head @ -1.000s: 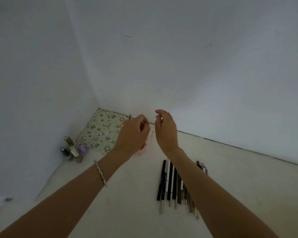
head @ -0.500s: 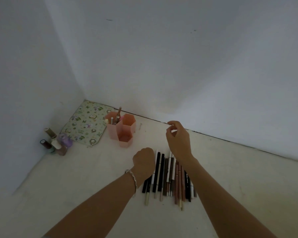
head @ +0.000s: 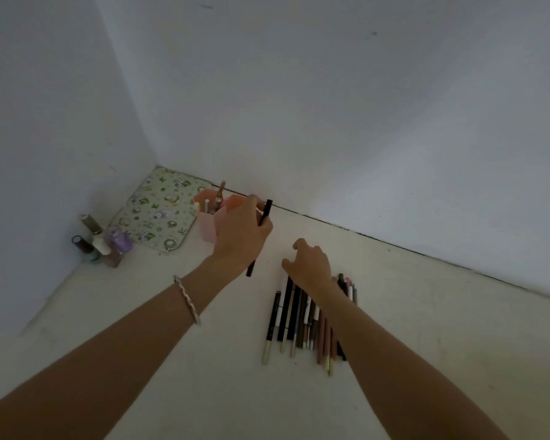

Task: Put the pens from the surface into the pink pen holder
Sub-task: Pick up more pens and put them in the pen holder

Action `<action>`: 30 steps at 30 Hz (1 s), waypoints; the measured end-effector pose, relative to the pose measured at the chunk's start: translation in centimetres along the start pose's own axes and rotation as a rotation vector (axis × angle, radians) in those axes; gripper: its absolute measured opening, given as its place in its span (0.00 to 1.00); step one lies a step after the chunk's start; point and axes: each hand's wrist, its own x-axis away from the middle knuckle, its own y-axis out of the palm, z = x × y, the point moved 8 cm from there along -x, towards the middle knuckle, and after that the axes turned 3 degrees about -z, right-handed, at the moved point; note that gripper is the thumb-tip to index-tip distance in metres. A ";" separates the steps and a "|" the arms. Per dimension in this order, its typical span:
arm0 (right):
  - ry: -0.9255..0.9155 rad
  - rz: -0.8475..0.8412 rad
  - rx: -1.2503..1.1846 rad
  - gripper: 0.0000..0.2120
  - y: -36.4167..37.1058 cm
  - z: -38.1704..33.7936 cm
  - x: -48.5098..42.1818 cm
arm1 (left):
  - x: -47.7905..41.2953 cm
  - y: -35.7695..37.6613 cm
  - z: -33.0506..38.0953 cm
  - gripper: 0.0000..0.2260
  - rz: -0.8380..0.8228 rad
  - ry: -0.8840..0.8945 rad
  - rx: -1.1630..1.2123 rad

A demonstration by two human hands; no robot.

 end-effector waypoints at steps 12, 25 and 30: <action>0.097 0.361 -0.594 0.04 -7.5 -0.9 -1.0 | -2.8 -14.0 -2.8 0.17 0.498 0.049 0.309; -0.221 0.642 -1.061 0.04 -17.7 -10.1 2.1 | -4.3 -11.0 -4.8 0.13 0.328 0.115 0.097; -0.290 0.635 -1.043 0.04 -16.0 -13.0 1.9 | -4.2 -9.9 -5.7 0.08 0.316 0.181 -0.245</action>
